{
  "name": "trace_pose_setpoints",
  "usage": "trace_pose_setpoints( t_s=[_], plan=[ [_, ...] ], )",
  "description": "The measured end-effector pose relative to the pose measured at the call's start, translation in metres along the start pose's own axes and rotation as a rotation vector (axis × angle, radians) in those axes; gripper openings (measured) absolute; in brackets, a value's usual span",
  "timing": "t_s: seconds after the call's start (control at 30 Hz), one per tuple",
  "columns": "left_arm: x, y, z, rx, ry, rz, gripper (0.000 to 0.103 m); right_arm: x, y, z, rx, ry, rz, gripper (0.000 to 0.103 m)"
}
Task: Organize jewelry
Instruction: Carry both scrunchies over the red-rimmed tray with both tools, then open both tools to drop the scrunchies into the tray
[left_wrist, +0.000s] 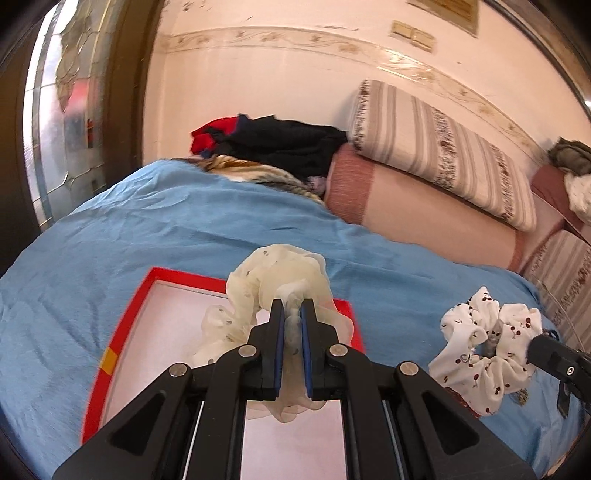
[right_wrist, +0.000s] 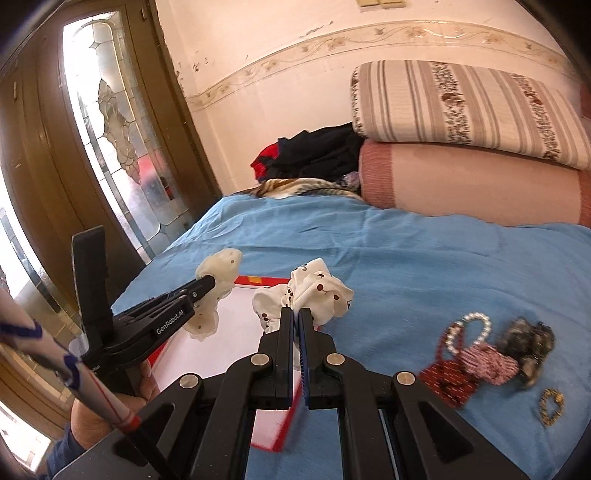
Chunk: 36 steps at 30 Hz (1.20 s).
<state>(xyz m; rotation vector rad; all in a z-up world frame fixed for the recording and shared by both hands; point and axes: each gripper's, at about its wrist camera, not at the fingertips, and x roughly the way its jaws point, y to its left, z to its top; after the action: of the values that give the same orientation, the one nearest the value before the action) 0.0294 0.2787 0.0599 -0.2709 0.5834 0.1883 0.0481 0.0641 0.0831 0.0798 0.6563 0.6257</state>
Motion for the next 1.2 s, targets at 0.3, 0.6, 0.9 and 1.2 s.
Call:
trace_pose_setpoints(
  t_s=[0.3, 0.6, 0.9, 1.2],
  plan=[
    [0.02, 0.048, 0.018, -0.062, 0.019, 0.077, 0.008, 0.048, 0.025, 0.019, -0.013, 0.033, 0.047, 0.003],
    [0.066, 0.065, 0.002, -0.086, 0.149, 0.1, 0.008, 0.11, 0.035, 0.024, 0.01, 0.084, 0.06, 0.003],
    [0.084, 0.075, -0.007, -0.118, 0.193, 0.112, 0.008, 0.168, 0.036, 0.014, 0.046, 0.14, 0.049, 0.003],
    [0.085, 0.086, -0.009, -0.185, 0.208, 0.118, 0.02, 0.2, 0.034, 0.002, 0.063, 0.148, 0.008, 0.004]
  ],
)
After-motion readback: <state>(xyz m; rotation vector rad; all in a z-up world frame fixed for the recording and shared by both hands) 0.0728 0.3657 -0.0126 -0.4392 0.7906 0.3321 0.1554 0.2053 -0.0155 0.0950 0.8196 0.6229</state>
